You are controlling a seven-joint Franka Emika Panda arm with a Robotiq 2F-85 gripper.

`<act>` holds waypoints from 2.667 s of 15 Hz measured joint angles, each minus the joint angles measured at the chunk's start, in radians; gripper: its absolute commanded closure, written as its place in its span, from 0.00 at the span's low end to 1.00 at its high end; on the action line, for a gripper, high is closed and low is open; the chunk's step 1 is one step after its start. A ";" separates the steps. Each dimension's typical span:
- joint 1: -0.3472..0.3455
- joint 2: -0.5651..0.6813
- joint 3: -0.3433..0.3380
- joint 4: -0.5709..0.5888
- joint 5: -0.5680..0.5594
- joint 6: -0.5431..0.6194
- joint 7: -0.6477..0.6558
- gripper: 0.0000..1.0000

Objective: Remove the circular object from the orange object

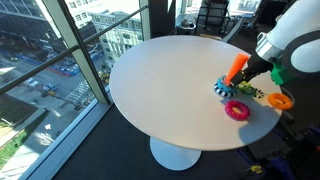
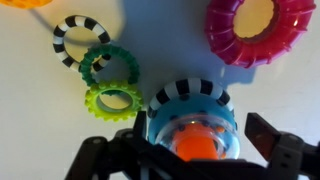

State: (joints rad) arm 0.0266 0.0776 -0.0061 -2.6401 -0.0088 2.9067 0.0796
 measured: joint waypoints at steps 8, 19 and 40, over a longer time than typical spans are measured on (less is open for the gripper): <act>0.000 0.006 0.000 -0.012 0.000 0.050 0.001 0.00; 0.004 0.054 0.000 -0.006 -0.001 0.111 0.001 0.00; 0.077 0.097 -0.073 0.026 -0.003 0.179 0.001 0.33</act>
State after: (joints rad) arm 0.1033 0.1751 -0.0790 -2.6140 -0.0115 3.0853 0.0802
